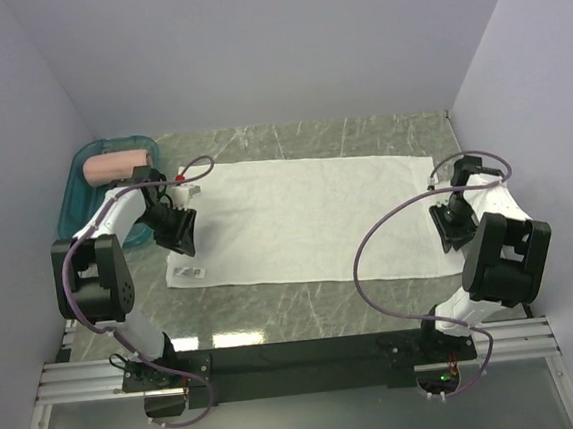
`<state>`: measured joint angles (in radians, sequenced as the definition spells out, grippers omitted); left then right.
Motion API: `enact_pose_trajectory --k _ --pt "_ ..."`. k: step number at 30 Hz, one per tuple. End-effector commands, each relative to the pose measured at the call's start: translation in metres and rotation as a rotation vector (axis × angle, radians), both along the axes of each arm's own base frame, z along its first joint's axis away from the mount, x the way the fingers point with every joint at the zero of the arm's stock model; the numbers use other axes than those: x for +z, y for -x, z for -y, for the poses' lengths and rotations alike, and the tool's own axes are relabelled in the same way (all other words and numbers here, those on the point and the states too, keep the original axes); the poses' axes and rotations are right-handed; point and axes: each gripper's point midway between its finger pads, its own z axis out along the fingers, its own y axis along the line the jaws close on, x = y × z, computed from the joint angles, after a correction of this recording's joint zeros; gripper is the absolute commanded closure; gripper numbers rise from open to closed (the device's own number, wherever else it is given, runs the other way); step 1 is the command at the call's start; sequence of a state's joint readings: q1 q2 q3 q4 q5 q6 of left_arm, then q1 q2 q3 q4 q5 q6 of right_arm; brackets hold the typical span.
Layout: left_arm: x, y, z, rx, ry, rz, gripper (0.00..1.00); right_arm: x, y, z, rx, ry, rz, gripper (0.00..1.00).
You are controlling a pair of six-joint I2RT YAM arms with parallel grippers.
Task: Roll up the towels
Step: Flatten the towel
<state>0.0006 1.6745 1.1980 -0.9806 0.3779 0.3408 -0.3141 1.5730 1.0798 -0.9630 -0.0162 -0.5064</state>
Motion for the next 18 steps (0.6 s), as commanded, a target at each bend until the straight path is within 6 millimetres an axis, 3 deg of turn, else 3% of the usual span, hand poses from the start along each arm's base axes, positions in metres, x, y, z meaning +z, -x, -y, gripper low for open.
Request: enact_pose_trajectory --k 1,5,9,18 --pt "0.011 0.004 -0.001 -0.005 0.053 0.019 0.55 0.001 0.008 0.011 -0.09 0.054 0.017 0.63" --pt "0.007 0.003 -0.005 0.007 0.033 0.017 0.59 -0.019 0.005 0.014 -0.15 0.024 -0.008 0.67" --pt "0.0 0.006 -0.014 0.029 -0.004 0.012 0.63 -0.037 0.017 0.014 -0.156 0.026 -0.065 0.69" --pt "-0.012 0.021 -0.033 0.049 -0.051 -0.001 0.66 -0.058 0.035 0.029 -0.176 0.111 -0.117 0.71"
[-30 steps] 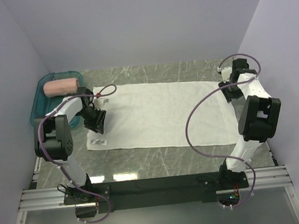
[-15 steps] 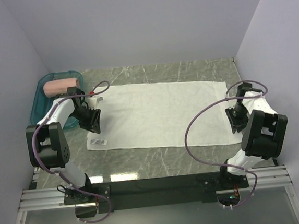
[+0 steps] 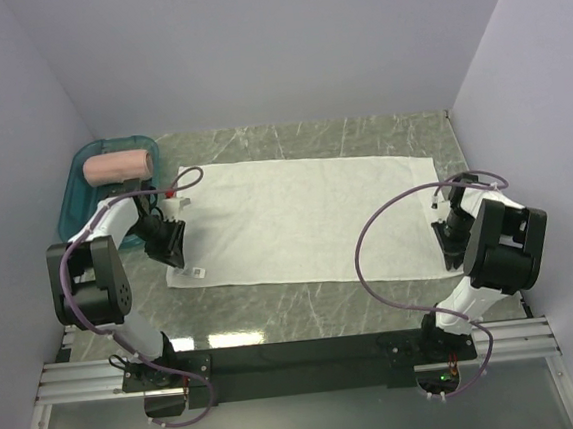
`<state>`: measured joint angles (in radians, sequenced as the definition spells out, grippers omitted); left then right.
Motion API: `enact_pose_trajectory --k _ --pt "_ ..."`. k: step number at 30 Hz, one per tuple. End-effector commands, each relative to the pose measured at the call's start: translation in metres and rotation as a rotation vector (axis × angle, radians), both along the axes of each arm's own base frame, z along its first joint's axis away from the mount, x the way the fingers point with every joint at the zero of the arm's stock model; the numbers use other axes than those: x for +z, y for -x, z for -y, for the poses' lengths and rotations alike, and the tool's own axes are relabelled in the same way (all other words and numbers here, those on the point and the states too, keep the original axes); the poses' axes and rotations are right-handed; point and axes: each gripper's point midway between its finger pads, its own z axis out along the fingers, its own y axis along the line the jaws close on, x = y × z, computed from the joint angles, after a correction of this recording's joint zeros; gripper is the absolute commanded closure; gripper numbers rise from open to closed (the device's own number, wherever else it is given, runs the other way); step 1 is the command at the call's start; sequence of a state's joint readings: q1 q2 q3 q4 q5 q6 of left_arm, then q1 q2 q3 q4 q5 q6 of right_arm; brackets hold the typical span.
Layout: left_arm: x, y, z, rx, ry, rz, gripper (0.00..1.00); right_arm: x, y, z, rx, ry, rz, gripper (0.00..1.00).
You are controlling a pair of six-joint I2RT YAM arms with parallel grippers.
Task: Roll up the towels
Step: Flatten the towel, then fold the towel
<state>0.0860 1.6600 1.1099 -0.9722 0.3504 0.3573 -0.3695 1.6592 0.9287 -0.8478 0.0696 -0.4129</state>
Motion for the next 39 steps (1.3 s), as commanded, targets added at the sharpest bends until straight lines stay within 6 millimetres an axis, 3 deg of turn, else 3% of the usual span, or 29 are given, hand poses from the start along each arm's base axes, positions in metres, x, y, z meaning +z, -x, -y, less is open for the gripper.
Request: enact_pose_trajectory --k 1,6,11,15,23,29,32,39 --pt "0.005 0.0 -0.006 -0.03 -0.036 0.06 0.66 -0.007 -0.007 0.02 -0.023 0.086 0.024 0.71" --pt "0.003 0.006 -0.007 -0.052 -0.037 0.055 0.68 -0.004 -0.015 0.019 -0.042 0.066 0.055 0.72" --pt "0.008 0.009 0.0 -0.073 0.002 0.054 0.73 0.034 -0.026 0.011 -0.039 0.028 0.148 0.71" --pt "0.009 0.014 0.006 -0.089 0.045 0.033 0.75 0.047 -0.022 0.023 -0.027 0.077 0.144 0.7" --pt "0.0 0.012 0.01 -0.071 0.063 0.004 0.78 0.021 -0.014 0.036 -0.038 0.103 0.067 0.72" --pt "-0.029 0.022 0.002 -0.022 0.005 -0.08 0.81 -0.002 -0.008 0.041 -0.029 0.132 0.022 0.73" --pt "-0.046 0.027 -0.011 0.012 -0.072 -0.102 0.83 -0.008 -0.008 0.048 -0.025 0.161 0.003 0.74" --pt "-0.053 0.024 -0.042 0.039 -0.256 -0.054 0.84 -0.016 -0.008 0.068 -0.005 0.251 -0.018 0.75"
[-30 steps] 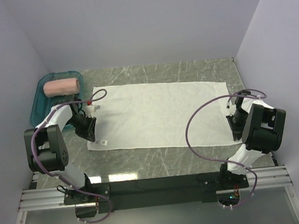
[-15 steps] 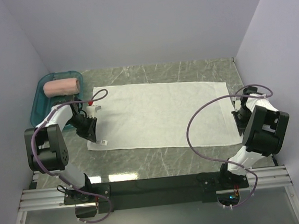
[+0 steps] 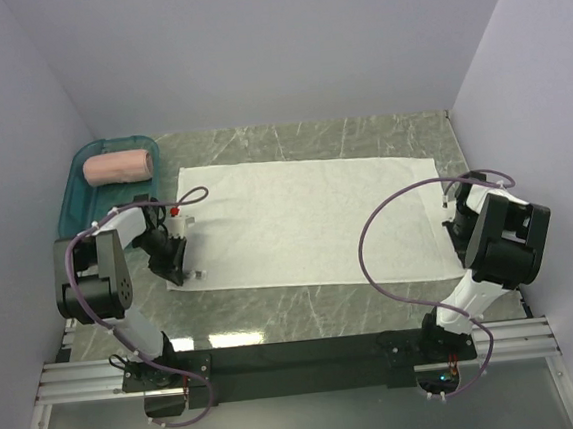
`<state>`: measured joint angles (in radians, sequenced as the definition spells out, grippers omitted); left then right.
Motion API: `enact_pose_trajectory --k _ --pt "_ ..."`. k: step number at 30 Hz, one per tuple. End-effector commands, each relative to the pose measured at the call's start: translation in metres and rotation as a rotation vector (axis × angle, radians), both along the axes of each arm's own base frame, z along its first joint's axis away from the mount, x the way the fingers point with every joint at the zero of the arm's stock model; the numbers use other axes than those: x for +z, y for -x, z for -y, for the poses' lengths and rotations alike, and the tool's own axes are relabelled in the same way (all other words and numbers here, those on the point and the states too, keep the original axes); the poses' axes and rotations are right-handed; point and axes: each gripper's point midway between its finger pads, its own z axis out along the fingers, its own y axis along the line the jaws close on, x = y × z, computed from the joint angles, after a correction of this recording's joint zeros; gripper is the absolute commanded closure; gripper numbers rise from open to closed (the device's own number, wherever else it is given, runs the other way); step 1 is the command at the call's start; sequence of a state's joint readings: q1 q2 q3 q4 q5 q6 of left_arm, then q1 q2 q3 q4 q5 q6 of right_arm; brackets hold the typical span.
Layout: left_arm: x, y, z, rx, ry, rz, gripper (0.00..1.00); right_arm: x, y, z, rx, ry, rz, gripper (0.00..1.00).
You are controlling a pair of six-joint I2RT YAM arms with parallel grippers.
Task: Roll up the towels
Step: Fold the towel
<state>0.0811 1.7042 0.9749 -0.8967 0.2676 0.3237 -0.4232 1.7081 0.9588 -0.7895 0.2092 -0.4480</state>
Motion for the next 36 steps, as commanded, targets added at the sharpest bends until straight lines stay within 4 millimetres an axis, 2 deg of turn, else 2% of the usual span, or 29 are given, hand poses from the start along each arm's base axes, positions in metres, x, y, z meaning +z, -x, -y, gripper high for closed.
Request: enact_pose_trajectory --k 1,6,11,12,13,14,16,17,18,19,20,21,22,23,24,26,27,28,29,30,32,33,34,35,36 --pt "-0.011 -0.009 -0.037 -0.006 -0.205 0.075 0.84 -0.016 -0.004 0.03 0.019 0.128 -0.003 0.76" --pt "-0.011 -0.005 -0.046 -0.023 -0.254 0.074 0.85 -0.018 0.001 0.039 0.032 0.178 -0.016 0.76" --pt "-0.009 -0.005 -0.034 -0.041 -0.196 0.062 0.86 -0.014 0.008 0.026 0.035 0.115 -0.007 0.75" --pt "-0.005 -0.006 -0.029 -0.046 -0.17 0.07 0.86 -0.011 0.005 0.023 0.03 0.101 0.007 0.74" --pt "0.005 -0.004 -0.013 -0.076 -0.074 0.082 0.84 -0.005 0.008 0.018 0.029 0.073 0.004 0.72" --pt "0.018 -0.015 -0.006 -0.088 -0.036 0.123 0.83 0.002 0.001 0.009 0.027 0.024 0.05 0.66" --pt "0.043 -0.018 0.015 -0.116 0.084 0.152 0.73 0.029 -0.012 0.001 0.022 -0.032 0.113 0.56" --pt "0.063 -0.034 0.021 -0.121 0.116 0.21 0.7 0.039 -0.02 -0.003 0.021 -0.057 0.147 0.48" --pt "0.075 -0.039 0.027 -0.128 0.149 0.228 0.62 0.06 -0.037 -0.009 0.021 -0.109 0.211 0.45" --pt "0.086 -0.047 0.031 -0.125 0.168 0.253 0.59 0.073 -0.046 -0.011 0.022 -0.121 0.253 0.43" --pt "0.106 -0.064 0.037 -0.133 0.192 0.312 0.56 0.085 -0.056 -0.013 0.026 -0.142 0.292 0.39" --pt "0.126 -0.083 0.04 -0.129 0.197 0.381 0.51 0.106 -0.076 -0.018 0.032 -0.185 0.362 0.37" --pt "0.125 -0.083 0.041 -0.118 0.199 0.374 0.49 0.115 -0.085 -0.019 0.025 -0.195 0.392 0.37" --pt "0.144 -0.107 0.038 -0.113 0.183 0.464 0.48 0.124 -0.095 -0.02 0.024 -0.212 0.422 0.37" --pt "0.149 -0.119 0.037 -0.084 0.175 0.49 0.48 0.142 -0.114 -0.019 0.019 -0.22 0.492 0.37" --pt "0.169 -0.158 0.03 -0.053 0.129 0.618 0.48 0.146 -0.136 -0.019 0.016 -0.234 0.521 0.41" --pt "0.165 -0.172 0.028 -0.014 0.118 0.621 0.49 0.153 -0.155 -0.015 0.017 -0.231 0.554 0.42" --pt "0.176 -0.189 0.026 0.0 0.105 0.668 0.5 0.155 -0.166 -0.013 0.014 -0.223 0.571 0.45" --pt "0.178 -0.2 0.024 0.01 0.095 0.687 0.51 0.157 -0.179 -0.016 0.024 -0.223 0.588 0.47" --pt "0.175 -0.217 0.022 0.015 0.088 0.715 0.53 0.171 -0.198 -0.012 0.025 -0.204 0.642 0.48" --pt "0.185 -0.241 0.02 0.021 0.08 0.783 0.53 0.162 -0.222 -0.013 0.03 -0.194 0.645 0.52" --pt "0.182 -0.255 0.018 0.03 0.07 0.805 0.53 0.173 -0.239 -0.008 0.023 -0.17 0.699 0.54" --pt "0.19 -0.266 0.017 0.03 0.064 0.839 0.52 0.161 -0.25 -0.007 0.015 -0.169 0.687 0.57" --pt "0.191 -0.274 0.017 0.029 0.058 0.851 0.52 0.166 -0.262 -0.003 0.002 -0.139 0.714 0.57" --pt "0.182 -0.282 0.015 0.035 0.047 0.842 0.52 0.156 -0.273 0.002 -0.004 -0.129 0.716 0.57"
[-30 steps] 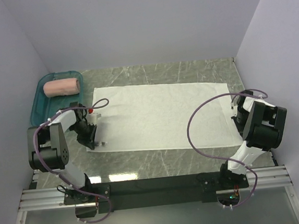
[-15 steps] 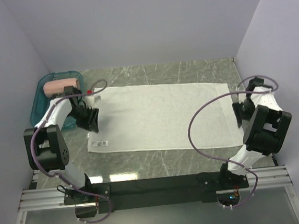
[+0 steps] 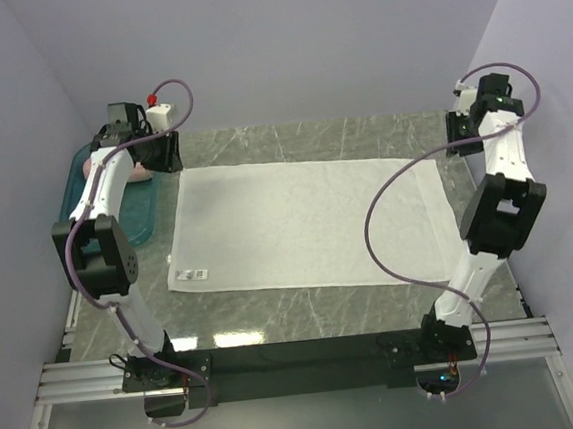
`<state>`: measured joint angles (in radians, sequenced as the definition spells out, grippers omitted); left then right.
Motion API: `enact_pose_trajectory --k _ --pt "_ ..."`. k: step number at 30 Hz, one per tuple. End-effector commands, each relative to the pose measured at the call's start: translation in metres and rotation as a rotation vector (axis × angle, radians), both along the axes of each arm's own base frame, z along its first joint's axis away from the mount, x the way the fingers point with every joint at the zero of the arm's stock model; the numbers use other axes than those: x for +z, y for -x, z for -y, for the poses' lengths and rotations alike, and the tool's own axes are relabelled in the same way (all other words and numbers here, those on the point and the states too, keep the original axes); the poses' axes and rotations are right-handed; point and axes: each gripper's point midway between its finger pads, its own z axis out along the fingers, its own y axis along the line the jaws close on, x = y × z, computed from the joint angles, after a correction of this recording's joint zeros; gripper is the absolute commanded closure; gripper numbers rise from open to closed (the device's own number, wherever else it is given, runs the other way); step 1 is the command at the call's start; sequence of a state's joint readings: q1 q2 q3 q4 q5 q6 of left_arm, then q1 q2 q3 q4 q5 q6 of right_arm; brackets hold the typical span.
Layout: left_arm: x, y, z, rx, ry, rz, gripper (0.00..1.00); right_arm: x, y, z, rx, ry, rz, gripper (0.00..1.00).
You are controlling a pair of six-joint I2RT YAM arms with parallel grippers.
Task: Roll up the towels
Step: Fold the towel
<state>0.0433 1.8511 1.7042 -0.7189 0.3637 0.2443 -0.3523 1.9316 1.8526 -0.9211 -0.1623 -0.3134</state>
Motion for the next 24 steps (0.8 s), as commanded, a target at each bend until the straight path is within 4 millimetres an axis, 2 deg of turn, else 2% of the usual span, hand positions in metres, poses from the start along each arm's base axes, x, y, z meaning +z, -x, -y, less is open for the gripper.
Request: enact_pose_trajectory --k 1,2,3,4,5,6,7,8,9,12,14,15,21,24 --pt "0.021 -0.046 -0.003 0.042 -0.015 0.125 0.52 -0.003 -0.042 0.009 -0.068 0.023 0.069 0.57" --pt "0.021 -0.051 -0.004 0.05 -0.018 0.131 0.52 0.0 -0.052 0.011 -0.073 0.021 0.092 0.57" --pt "0.012 -0.056 -0.005 0.06 -0.014 0.114 0.52 -0.018 -0.059 0.011 -0.071 0.008 0.064 0.57" --pt "0.016 -0.062 -0.004 0.059 -0.014 0.127 0.52 -0.024 -0.064 0.012 -0.074 0.004 0.054 0.57" --pt "0.014 -0.064 -0.005 0.063 -0.01 0.12 0.52 -0.021 -0.073 0.013 -0.074 0.004 0.069 0.57" --pt "0.008 -0.066 -0.005 0.065 -0.007 0.104 0.51 -0.041 -0.076 0.011 -0.073 -0.013 0.028 0.57" --pt "0.01 -0.068 -0.004 0.066 -0.002 0.101 0.51 -0.047 -0.08 0.013 -0.079 -0.015 0.023 0.57" --pt "0.009 -0.069 -0.004 0.067 -0.001 0.097 0.51 -0.05 -0.085 0.014 -0.086 -0.014 0.027 0.57" --pt "0.005 -0.069 -0.004 0.069 0.003 0.084 0.51 -0.063 -0.088 0.014 -0.088 -0.019 0.01 0.57" --pt "0.003 -0.068 -0.001 0.062 0.011 0.075 0.51 -0.085 -0.095 0.015 -0.094 -0.018 -0.005 0.59" --pt "-0.004 -0.064 0.0 0.06 0.015 0.059 0.51 -0.092 -0.098 0.016 -0.099 -0.019 -0.005 0.63" --pt "-0.01 -0.061 0.0 0.054 0.011 0.047 0.51 -0.102 -0.1 0.017 -0.102 -0.014 -0.017 0.63" --pt "-0.027 -0.056 -0.005 0.065 -0.016 0.012 0.51 -0.118 -0.111 0.021 -0.116 0.03 -0.022 0.63" --pt "-0.031 -0.056 -0.004 0.056 -0.013 -0.002 0.51 -0.125 -0.113 0.021 -0.124 0.041 -0.028 0.58"
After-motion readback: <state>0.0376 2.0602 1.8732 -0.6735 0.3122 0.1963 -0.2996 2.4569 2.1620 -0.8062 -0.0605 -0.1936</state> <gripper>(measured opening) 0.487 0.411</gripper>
